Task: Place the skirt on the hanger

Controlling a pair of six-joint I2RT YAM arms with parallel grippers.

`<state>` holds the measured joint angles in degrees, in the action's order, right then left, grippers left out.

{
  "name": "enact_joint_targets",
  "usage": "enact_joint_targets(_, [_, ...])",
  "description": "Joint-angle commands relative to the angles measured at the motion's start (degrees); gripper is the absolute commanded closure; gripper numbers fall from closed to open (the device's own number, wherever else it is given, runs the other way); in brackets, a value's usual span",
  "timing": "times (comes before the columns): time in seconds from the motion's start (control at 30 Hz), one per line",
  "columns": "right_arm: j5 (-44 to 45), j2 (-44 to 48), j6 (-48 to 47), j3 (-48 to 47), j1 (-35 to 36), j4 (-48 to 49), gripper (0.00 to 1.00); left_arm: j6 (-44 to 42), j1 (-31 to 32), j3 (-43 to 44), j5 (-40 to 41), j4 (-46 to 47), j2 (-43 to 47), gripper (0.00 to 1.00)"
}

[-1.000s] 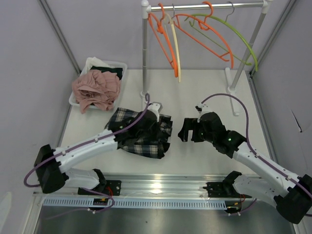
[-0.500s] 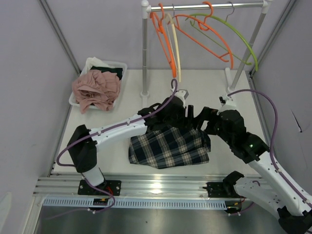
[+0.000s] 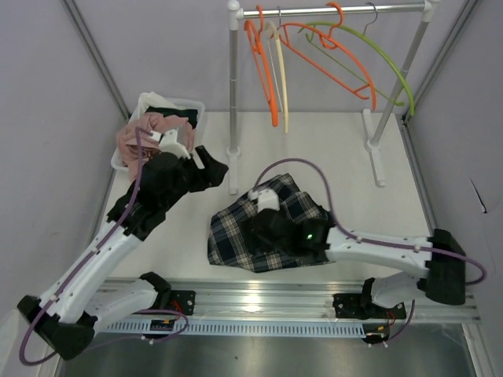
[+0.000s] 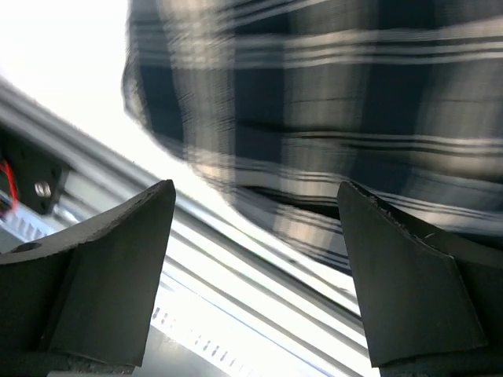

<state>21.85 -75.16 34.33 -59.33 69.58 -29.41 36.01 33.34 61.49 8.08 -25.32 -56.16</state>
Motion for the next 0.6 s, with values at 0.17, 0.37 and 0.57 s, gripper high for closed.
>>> enact_joint_targets(0.17, [6.2, -20.6, 0.2, -12.8, 11.8, 4.8, 0.19, -5.4, -7.9, -4.9, 0.5, -9.0, 7.0, 0.18])
enact_joint_targets(0.37, [5.1, -29.6, -0.1, -17.6, 13.0, 5.9, 0.18, -6.5, -8.8, -6.3, -2.0, -8.9, 6.9, 0.18])
enact_joint_targets(0.57, [2.4, -33.9, -0.2, -16.4, 11.4, 8.3, 0.14, -7.7, -8.9, -7.6, -3.3, -7.6, 7.0, 0.17])
